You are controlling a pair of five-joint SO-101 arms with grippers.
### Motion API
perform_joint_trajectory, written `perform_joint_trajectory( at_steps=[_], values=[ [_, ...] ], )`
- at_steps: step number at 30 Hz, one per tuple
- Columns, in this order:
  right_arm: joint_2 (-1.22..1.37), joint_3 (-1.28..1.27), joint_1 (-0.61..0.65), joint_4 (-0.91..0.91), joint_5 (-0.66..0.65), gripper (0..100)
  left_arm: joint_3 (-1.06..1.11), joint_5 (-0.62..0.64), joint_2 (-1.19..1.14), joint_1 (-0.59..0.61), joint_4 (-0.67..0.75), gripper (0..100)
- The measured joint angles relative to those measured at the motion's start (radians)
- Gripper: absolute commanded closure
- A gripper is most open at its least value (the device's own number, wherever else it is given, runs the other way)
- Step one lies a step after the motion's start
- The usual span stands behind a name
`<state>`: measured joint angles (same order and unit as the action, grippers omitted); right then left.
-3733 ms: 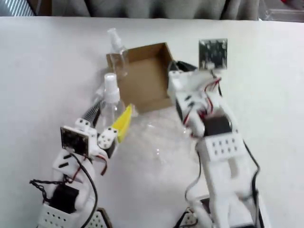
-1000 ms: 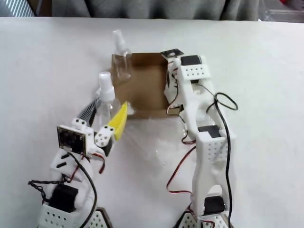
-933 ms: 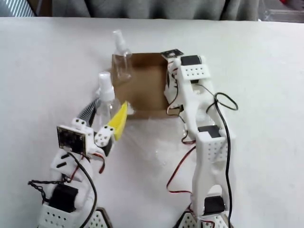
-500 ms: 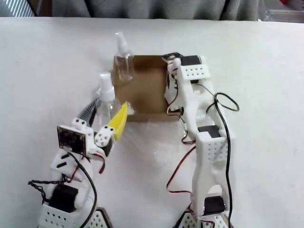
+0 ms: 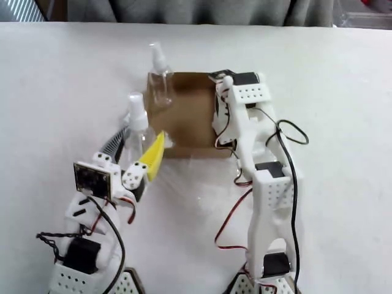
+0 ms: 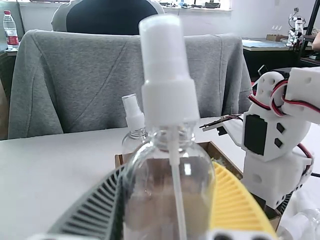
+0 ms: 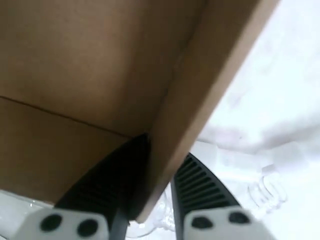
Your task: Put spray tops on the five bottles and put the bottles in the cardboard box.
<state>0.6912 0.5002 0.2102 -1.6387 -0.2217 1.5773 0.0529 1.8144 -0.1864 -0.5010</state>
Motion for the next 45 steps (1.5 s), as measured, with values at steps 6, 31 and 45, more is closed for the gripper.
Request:
perform_joint_trajectory(
  at_steps=[6, 31, 45],
  values=[
    [0.000, 0.000, 0.000, -0.006, 0.017, 97.9, 0.000, 0.000, 0.000, 0.000, 0.000, 98],
    [-0.252, -0.060, 0.002, -0.051, 0.015, 76.0, 0.000, 0.000, 0.000, 0.000, 0.000, 98],
    [-0.582, -0.427, -0.041, -0.035, 0.014, 97.8, 0.000, 0.000, 0.000, 0.087, 0.081, 98]
  ],
)
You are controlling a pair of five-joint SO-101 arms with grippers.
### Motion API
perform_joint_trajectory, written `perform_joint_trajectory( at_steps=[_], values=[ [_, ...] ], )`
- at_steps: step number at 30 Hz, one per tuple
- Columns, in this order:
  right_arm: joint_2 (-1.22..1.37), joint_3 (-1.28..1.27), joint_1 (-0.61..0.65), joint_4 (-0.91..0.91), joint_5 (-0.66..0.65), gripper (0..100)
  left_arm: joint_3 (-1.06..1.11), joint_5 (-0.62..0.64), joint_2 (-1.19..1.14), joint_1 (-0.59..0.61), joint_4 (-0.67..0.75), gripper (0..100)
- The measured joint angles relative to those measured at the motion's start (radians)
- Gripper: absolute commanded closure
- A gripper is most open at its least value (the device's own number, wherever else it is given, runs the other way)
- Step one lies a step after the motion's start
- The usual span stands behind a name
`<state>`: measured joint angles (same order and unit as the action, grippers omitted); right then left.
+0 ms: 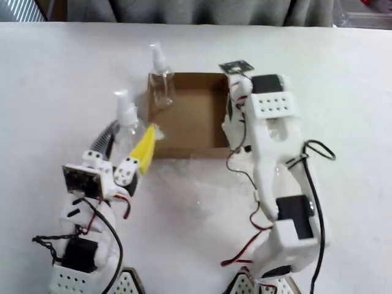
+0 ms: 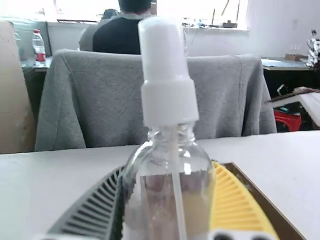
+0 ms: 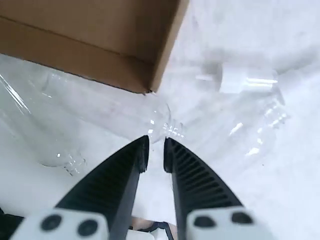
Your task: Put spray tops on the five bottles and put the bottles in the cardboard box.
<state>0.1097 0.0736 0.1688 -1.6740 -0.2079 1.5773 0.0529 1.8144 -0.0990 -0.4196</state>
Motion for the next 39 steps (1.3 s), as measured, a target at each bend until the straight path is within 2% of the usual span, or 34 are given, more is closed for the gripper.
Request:
perform_joint_trajectory(
  at_steps=[4, 8, 12, 20, 24, 27, 34, 39],
  values=[
    [-0.107, -0.163, -0.055, 0.071, -0.002, 97.9, 0.000, 0.000, 0.000, 0.005, 0.011, 98],
    [-0.236, -0.361, -0.092, 0.133, -0.074, 97.9, 0.000, 0.000, 0.000, 0.011, 0.012, 98],
    [-0.345, -0.520, -0.109, 0.190, -0.091, 97.9, -0.003, 0.000, 0.000, 0.011, 0.012, 98],
    [-0.523, -0.661, -0.109, 0.207, -0.092, 98.0, -0.075, 0.000, -0.005, 0.011, 0.012, 98],
    [-0.617, -0.723, -0.109, 0.207, -0.100, 98.0, -0.152, 0.002, -0.127, 0.011, 0.012, 98],
    [-0.689, -0.743, -0.106, 0.207, -0.100, 98.0, -0.242, 0.048, -0.267, 0.011, 0.012, 98],
    [-0.927, -0.815, 0.057, 0.207, -0.098, 98.0, -0.448, 0.126, -0.617, 0.014, 0.012, 98],
    [-1.195, -0.895, 0.196, 0.293, -0.049, 97.8, -0.545, 0.187, -0.776, 0.003, 0.051, 98]
  ],
)
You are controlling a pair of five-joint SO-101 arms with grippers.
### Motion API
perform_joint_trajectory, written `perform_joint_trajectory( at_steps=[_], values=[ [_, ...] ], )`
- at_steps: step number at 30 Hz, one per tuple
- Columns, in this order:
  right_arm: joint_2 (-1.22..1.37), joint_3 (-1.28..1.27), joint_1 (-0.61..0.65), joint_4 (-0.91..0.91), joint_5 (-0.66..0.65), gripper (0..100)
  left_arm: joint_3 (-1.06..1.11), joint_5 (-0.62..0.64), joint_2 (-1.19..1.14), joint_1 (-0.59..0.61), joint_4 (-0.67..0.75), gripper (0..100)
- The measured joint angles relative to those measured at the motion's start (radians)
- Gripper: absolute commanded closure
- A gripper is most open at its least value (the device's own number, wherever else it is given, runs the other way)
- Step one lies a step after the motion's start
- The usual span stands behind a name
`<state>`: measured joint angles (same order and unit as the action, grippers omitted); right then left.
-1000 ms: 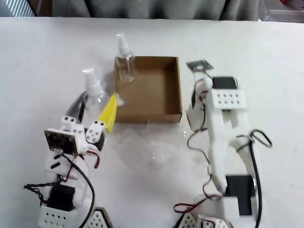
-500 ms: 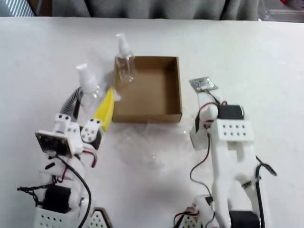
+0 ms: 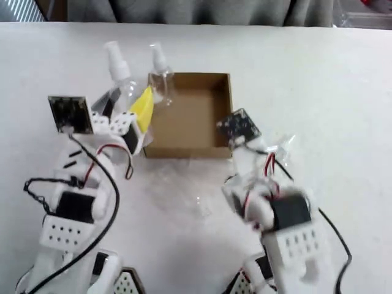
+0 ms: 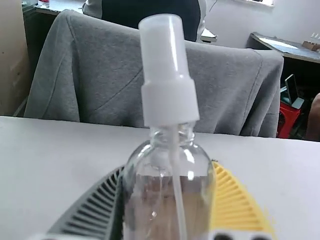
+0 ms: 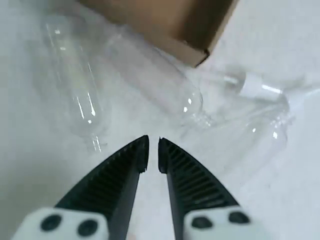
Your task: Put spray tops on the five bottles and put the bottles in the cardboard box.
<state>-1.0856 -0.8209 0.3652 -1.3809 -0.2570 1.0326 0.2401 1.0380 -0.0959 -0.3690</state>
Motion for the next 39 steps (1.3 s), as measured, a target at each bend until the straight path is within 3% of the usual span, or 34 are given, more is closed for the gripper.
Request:
perform_joint_trajectory(
  at_steps=[6, 16, 29, 39],
  values=[
    [-0.330, -0.190, 0.173, 0.218, 0.009, 97.8, -0.057, 0.009, -0.046, -0.055, 0.008, 98],
    [-0.694, -0.681, 0.353, 0.787, 0.126, 97.8, -0.057, 0.009, -0.012, -0.057, -0.021, 98],
    [-0.703, -0.789, 0.539, 1.079, 0.140, 97.4, -0.057, 0.009, 0.160, -0.063, -0.173, 98],
    [-0.506, -0.789, 0.621, 1.346, 0.140, 97.4, 0.000, 0.009, 0.175, -0.063, -0.130, 98]
  ],
)
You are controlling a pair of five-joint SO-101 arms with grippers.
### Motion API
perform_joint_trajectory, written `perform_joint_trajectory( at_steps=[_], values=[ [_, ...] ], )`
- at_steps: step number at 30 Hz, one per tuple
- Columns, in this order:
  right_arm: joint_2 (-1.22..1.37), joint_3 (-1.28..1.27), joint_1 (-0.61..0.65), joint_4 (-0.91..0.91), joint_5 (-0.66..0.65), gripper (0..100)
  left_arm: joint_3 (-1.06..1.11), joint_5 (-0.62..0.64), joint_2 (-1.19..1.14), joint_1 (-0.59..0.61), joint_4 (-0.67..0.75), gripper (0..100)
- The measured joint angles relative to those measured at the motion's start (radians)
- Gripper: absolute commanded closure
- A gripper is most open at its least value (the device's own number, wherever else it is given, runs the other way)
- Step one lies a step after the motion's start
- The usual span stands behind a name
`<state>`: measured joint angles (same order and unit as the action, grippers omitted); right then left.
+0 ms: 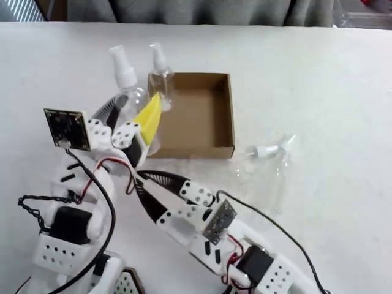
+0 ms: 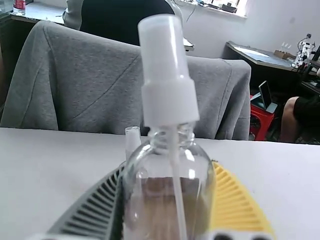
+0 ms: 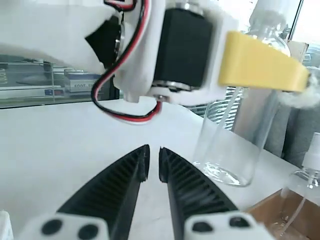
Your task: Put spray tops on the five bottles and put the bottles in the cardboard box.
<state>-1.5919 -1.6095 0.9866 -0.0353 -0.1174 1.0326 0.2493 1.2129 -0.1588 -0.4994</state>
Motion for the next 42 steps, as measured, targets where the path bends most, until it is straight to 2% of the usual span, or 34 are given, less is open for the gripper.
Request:
perform_joint_trajectory(
  at_steps=[5, 13, 20, 29, 35, 39, 42],
  values=[
    [0.210, 0.018, -0.003, 0.153, 0.000, 97.5, 0.000, 0.000, 0.000, 0.000, 0.002, 98],
    [0.562, 0.161, -0.048, 0.184, 0.000, 97.8, 0.000, -0.071, 0.000, 0.000, -0.029, 98],
    [0.626, 0.166, -0.091, 0.242, 0.000, 97.8, 0.000, -0.078, 0.049, 0.002, -0.087, 98],
    [0.678, 0.167, -0.143, 0.308, 0.000, 97.4, 0.000, -0.078, 0.241, -0.051, -0.262, 98],
    [0.647, 0.121, -0.143, 0.315, 0.000, 97.8, 0.005, -0.078, 0.245, -0.057, -0.250, 98],
    [0.548, 0.060, -0.106, 0.313, 0.000, 97.8, 0.091, -0.078, 0.245, -0.003, -0.126, 98],
    [0.451, 0.055, -0.086, 0.245, 0.000, 97.8, 0.143, -0.077, 0.245, 0.011, -0.031, 98]
  ],
)
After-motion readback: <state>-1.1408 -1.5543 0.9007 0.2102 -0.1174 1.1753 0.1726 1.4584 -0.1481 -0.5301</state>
